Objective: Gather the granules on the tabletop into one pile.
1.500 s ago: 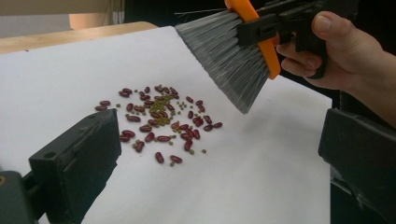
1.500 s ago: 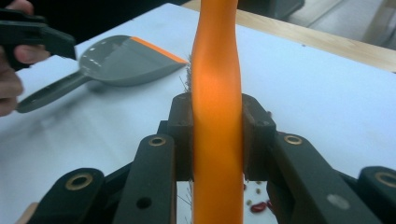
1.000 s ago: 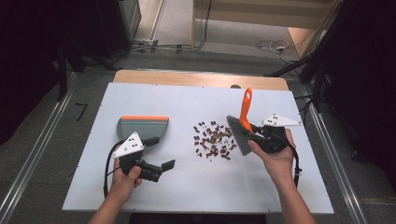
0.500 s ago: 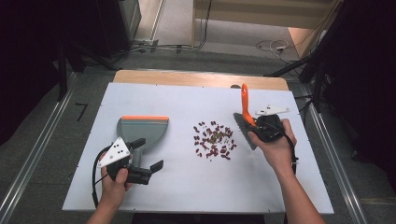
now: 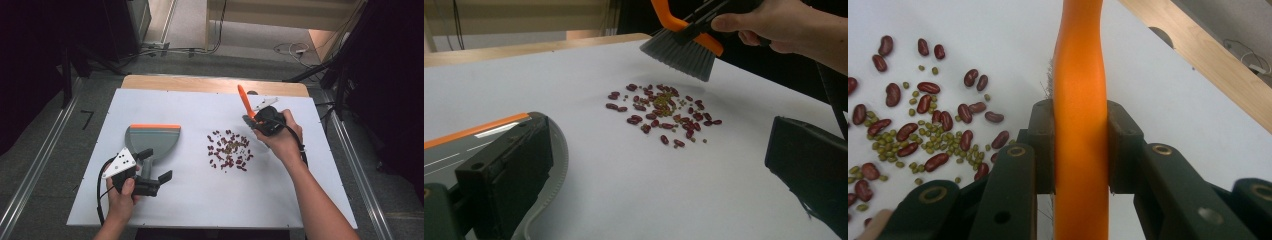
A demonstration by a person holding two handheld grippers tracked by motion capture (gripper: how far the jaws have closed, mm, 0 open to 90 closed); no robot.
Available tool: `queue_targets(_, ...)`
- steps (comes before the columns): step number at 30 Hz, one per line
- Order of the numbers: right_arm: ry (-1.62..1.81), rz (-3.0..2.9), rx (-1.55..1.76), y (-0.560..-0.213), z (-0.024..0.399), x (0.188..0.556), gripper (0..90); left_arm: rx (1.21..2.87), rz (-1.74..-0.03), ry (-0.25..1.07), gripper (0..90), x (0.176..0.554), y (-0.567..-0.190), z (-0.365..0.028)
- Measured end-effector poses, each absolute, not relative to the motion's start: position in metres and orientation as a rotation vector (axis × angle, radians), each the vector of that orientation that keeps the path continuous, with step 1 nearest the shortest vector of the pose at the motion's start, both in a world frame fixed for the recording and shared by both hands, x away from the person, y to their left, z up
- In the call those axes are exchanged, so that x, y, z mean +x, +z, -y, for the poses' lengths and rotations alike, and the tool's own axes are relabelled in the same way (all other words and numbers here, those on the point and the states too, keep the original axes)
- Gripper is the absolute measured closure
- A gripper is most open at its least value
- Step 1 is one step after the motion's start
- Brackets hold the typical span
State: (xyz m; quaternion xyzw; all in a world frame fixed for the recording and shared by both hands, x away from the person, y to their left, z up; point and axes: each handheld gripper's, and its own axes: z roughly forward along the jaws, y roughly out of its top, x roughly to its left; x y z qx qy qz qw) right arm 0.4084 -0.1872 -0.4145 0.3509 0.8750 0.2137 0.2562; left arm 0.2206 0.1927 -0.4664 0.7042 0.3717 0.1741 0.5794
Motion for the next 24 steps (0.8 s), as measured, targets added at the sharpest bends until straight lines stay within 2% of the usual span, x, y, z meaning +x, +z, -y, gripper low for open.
queue_targets(10, 0.348, -2.380, 0.790, -0.438, 0.153, 0.424, 68.8, 1.666, -0.883, 0.411, 0.0, 0.222, -0.469, -0.192)
queue_targets(16, 0.352, -2.434, 0.751, -0.445, 0.137, 0.419, 69.1, 1.661, -0.884, 0.413, 0.0, 0.221, -0.469, -0.193)
queue_targets(24, 0.377, -2.521, 0.714, -0.448, 0.136, 0.407, 68.6, 1.667, -0.892, 0.427, 0.0, 0.222, -0.469, -0.191)
